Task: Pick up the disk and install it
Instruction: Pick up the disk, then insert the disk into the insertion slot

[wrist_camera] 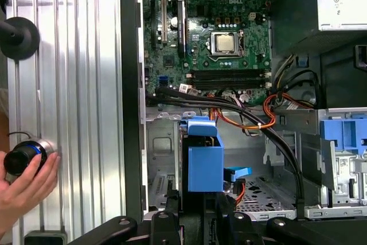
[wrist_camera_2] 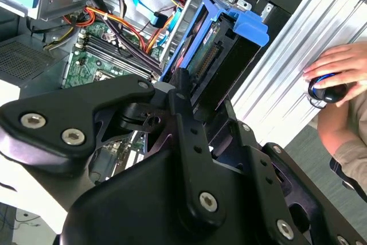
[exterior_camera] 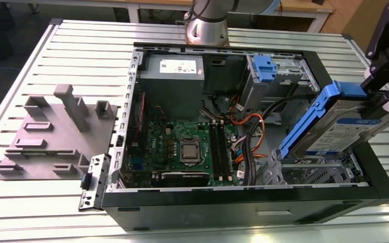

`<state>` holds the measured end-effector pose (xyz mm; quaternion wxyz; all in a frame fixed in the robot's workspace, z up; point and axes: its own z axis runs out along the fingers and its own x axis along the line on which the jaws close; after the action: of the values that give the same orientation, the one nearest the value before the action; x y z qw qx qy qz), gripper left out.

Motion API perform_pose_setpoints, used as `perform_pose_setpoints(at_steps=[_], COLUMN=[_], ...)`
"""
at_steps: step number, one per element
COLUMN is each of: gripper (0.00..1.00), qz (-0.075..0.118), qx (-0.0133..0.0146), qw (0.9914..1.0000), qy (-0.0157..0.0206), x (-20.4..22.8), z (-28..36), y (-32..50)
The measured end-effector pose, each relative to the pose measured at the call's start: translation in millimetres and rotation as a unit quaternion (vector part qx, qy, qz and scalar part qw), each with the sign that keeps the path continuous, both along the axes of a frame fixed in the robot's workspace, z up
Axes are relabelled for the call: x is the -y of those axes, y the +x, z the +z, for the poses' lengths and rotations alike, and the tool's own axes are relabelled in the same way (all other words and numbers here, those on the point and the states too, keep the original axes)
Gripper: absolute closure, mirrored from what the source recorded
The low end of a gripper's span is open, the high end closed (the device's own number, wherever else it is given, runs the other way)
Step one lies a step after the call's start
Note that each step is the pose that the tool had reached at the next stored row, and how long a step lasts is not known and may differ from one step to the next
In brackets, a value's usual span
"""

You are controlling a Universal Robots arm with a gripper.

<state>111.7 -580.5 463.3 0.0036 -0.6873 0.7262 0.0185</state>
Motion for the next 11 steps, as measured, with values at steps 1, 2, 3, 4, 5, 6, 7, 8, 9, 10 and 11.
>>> perform_pose_setpoints(at_steps=[1, 2, 3, 4, 5, 6, 7, 8, 9, 10, 11], gripper=[0.65, 0.65, 0.65, 0.65, 0.65, 0.65, 0.65, 0.65, 0.65, 0.65, 0.65], qz=[0.0, 0.0, 0.0, 0.0, 0.0, 0.0, 0.0, 0.0, 0.0, 0.0, 0.0], qx=[0.0, 0.0, -0.0001, -0.0003, -0.0005, -0.0007, -0.0008, -0.0008, -0.0008, -0.0009, -0.0011], qw=[1.0, 1.0, 1.0, 1.0, 1.0, 1.0, 1.0, 1.0, 1.0, 1.0, 1.0], qy=[0.0001, 0.0001, 0.0, -0.0001, -0.0001, -0.0001, -0.0001, -0.0001, -0.0002, -0.0002, -0.0002], x=[0.0, 0.0, 0.0, 0.0, 0.0, 0.0, 0.0, 0.0, 0.0, 0.0, 0.0], z=[-0.5, -1.2, -2.1, -3.2, -4.2, -5.1, -5.7, -5.8, -5.8, -6.0, -6.1], y=[0.1, 0.2, 0.3, 0.4, 0.5, 0.5, 0.6, 0.6, 0.7, 1.0, 1.7])
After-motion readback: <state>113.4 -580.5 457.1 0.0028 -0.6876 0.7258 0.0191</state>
